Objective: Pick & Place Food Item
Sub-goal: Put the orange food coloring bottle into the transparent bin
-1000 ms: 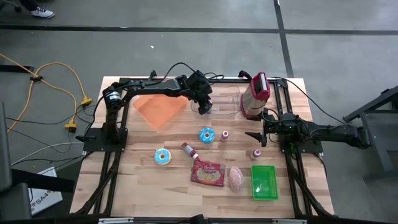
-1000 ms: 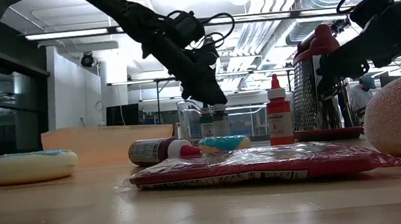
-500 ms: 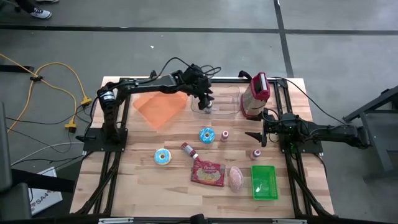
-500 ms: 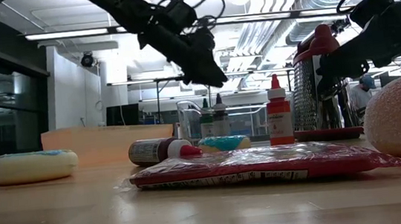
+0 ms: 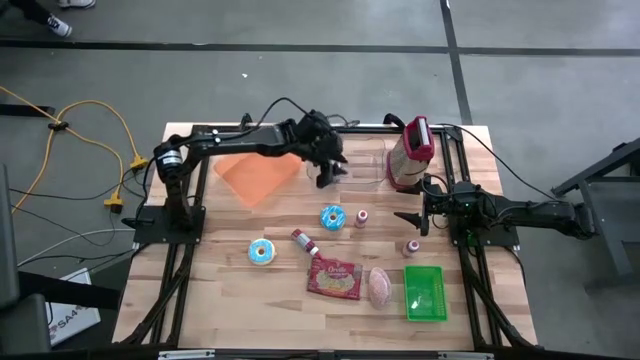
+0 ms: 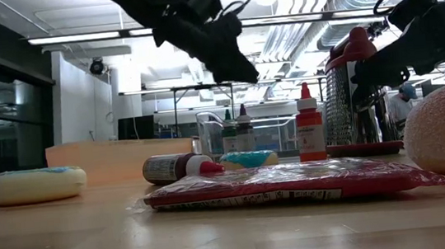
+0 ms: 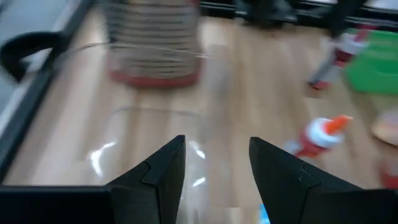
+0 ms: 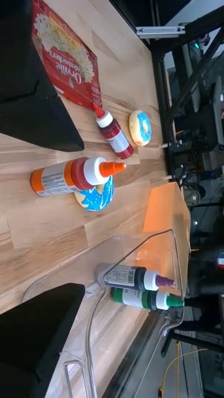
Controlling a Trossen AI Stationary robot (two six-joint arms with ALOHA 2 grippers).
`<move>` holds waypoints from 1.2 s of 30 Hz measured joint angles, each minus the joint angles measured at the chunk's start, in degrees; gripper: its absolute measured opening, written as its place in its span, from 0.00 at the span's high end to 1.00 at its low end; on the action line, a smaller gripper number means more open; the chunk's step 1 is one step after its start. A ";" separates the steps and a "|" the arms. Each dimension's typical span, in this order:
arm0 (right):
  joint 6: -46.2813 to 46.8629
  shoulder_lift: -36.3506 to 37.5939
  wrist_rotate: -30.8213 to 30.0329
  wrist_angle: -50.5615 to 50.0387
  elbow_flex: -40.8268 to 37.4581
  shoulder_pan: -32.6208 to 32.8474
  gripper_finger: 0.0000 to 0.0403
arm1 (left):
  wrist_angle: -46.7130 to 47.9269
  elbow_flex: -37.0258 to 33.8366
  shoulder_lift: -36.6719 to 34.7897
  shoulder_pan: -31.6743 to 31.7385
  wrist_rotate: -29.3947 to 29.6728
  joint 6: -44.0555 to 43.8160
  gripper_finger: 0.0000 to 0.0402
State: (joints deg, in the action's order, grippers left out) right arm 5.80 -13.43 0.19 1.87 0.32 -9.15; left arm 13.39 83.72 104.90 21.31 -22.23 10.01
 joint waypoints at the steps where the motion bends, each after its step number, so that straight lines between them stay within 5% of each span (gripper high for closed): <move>1: 0.00 -0.02 -0.02 0.00 -0.02 0.02 0.12 | 0.41 0.00 0.00 -0.87 -0.99 0.75 0.57; 9: 0.00 0.00 -0.01 -0.02 -0.01 0.00 0.12 | 5.05 -0.01 0.00 -8.44 0.50 5.02 0.57; 18: 0.00 -0.01 0.00 -0.02 -0.01 0.00 0.12 | 6.30 -0.39 0.00 -15.20 10.07 8.71 0.57; 36: 0.00 0.00 -0.01 -0.04 -0.02 0.02 0.12 | -0.87 -1.03 6.48 -15.69 11.76 7.95 0.57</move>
State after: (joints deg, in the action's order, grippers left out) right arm 5.80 -13.43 0.17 1.83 0.30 -9.13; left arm 12.51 82.69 111.39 5.62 -10.48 17.96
